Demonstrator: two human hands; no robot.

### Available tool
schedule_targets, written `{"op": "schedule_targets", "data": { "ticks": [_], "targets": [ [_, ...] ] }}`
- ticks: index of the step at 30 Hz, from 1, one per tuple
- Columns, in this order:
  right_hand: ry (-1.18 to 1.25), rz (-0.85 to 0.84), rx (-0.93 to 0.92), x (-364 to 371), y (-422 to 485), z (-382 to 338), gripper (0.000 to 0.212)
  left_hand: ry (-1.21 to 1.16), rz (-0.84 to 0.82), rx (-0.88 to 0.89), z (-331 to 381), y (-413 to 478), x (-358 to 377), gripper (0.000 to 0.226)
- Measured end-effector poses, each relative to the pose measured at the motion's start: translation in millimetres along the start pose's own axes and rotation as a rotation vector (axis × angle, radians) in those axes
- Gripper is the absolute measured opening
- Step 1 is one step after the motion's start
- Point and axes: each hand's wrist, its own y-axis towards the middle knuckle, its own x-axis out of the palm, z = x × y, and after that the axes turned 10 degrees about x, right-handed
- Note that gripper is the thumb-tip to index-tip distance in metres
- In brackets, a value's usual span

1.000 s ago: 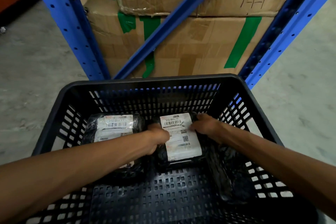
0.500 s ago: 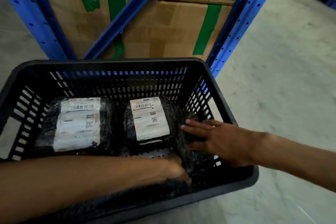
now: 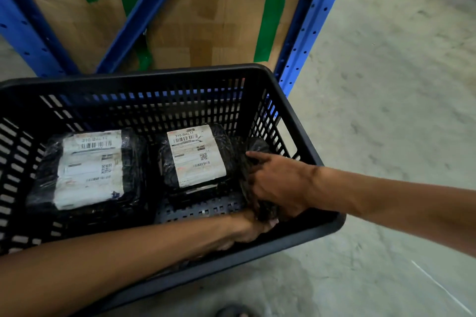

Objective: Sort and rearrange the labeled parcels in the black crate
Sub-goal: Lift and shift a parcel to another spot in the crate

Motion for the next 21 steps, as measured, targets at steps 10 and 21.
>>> {"op": "schedule_targets", "data": {
  "ticks": [10, 21],
  "targets": [
    [1.973, 0.079, 0.473, -45, 14, 75, 0.02, -0.778, 0.45, 0.197, -9, -95, -82, 0.08],
    [2.49, 0.169, 0.674, -38, 85, 60, 0.023, -0.4, 1.096, 0.085, -16, -88, -119, 0.027]
  ]
}}
